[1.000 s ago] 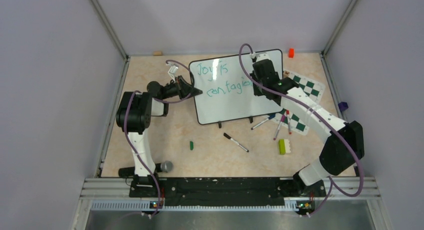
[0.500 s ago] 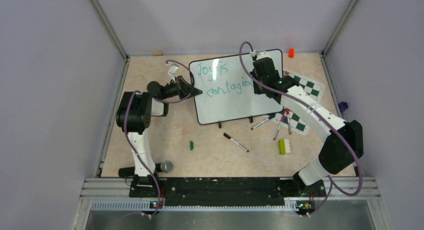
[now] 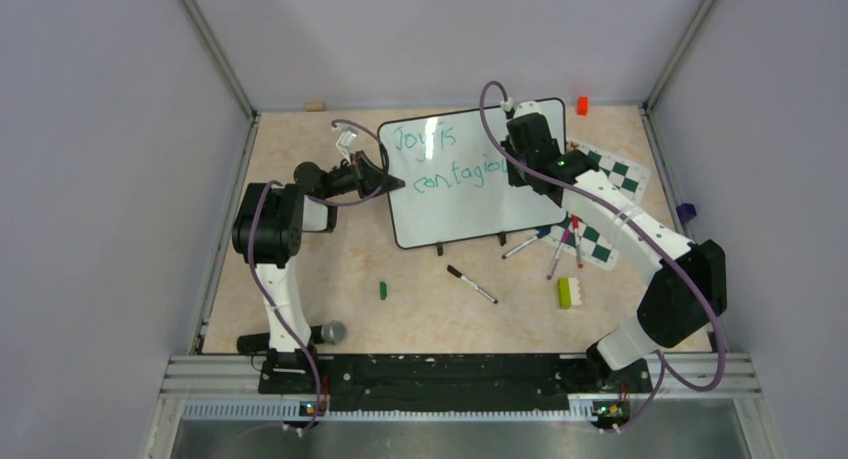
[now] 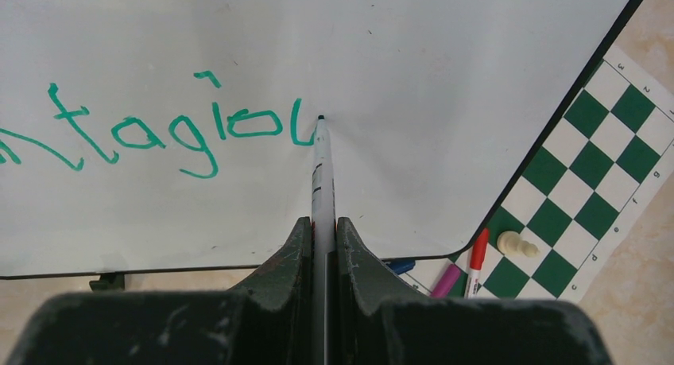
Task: Write a sentence on the whiteboard
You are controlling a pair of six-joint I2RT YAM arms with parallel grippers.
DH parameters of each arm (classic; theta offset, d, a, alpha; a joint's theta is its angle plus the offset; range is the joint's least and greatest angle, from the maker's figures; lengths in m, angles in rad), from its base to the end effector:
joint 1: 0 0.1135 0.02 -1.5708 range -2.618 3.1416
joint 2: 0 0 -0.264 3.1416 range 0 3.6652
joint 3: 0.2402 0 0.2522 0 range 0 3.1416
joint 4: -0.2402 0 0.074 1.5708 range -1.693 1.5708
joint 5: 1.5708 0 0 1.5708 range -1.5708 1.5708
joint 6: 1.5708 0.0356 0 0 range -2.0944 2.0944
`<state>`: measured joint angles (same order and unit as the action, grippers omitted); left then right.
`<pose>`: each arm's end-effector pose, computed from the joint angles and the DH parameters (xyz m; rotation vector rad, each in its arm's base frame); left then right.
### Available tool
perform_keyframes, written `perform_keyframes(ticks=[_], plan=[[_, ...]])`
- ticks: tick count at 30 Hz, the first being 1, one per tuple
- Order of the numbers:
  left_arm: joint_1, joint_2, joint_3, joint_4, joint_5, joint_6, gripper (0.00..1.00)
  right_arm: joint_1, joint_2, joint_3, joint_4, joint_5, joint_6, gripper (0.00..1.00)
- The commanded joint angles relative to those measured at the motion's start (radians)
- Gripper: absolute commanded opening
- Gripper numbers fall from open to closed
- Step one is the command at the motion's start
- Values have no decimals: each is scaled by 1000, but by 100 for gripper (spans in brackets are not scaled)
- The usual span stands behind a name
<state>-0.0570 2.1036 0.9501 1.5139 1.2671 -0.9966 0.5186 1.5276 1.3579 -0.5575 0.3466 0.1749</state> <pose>0.3849 -0.0560 0.1711 0.5721 1.5892 -1.5769 0.3017 0.1583 0.3236 -0.2096 2.2366 -0.0272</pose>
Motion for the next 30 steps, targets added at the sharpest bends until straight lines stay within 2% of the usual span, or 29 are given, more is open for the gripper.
perform_keyframes(ticks=[1, 12, 30], plan=[[-35, 32, -10, 104, 193, 115, 0, -17, -10, 1, 55, -10, 3, 0], [-35, 30, -11, 104, 192, 115, 0, -17, -58, -89, 38, -17, 21, 0], [-35, 30, -11, 104, 193, 114, 0, -44, -142, -36, 23, -52, 18, 0]])
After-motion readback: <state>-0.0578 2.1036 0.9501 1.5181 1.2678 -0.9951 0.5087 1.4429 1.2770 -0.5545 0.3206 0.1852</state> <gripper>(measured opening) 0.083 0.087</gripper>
